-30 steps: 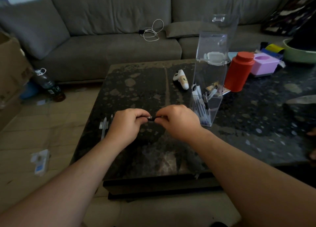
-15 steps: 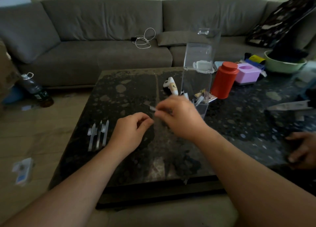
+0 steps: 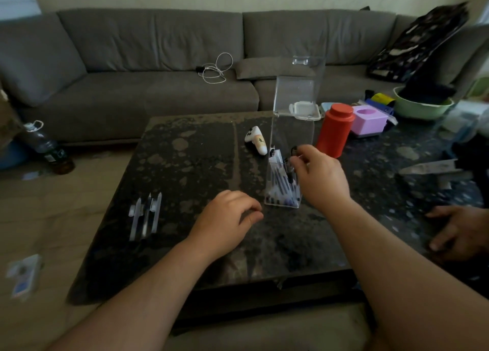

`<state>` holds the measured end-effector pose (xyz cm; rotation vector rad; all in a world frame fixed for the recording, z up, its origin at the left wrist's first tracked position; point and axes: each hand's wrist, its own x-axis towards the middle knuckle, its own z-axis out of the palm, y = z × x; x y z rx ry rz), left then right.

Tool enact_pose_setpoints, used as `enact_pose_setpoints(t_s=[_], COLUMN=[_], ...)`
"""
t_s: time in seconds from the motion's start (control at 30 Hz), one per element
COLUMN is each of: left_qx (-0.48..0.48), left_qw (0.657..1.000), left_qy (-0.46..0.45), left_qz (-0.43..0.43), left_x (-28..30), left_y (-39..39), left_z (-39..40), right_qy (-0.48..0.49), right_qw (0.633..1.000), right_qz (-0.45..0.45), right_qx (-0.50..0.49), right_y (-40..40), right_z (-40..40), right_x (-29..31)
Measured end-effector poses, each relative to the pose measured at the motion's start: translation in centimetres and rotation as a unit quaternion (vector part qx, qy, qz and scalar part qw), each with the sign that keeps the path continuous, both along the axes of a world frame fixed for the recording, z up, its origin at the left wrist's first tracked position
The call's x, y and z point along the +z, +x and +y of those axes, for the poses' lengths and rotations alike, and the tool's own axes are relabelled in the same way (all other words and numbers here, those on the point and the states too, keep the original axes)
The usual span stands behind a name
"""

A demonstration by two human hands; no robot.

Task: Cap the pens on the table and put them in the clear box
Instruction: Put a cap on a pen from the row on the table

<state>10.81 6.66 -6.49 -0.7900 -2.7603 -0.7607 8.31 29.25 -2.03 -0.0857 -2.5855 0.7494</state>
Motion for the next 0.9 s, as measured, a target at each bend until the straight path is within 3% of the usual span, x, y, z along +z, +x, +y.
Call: enact_pose_setpoints(t_s=[0.37,0.5,0.6,0.73,0.9], left_qx=[0.019,0.027,0.063,0.147,0.276], left_qw=[1.000,1.000,0.998,0.988,0.957], left_qy=[-0.014,-0.006,-0.008,-0.036,-0.089], left_qz=[0.005,0.002,-0.011,-0.005,-0.013], left_x=[-0.5,0.1,0.8,0.4,-0.3], left_y=[0.0,-0.3,-0.8,-2.0,-3.0], left_z=[0.8,-0.1,-1.4,-4.7,-10.9], right_qy=[0.064,0.069,0.048,0.054,0.097], right_qw=[0.998,0.995,0.988,0.977,0.953], right_qz=[-0.011,0.078,0.121,0.072,-0.056], right_qx=[0.011,0.012,0.084,0.192,0.281], right_y=[0.2,0.7,1.4,1.6,0.7], right_z=[-0.9,-2.2,-4.9,-9.9,-14.5], right_x=[-0.4,0.3,0.8,-1.1,-4.7])
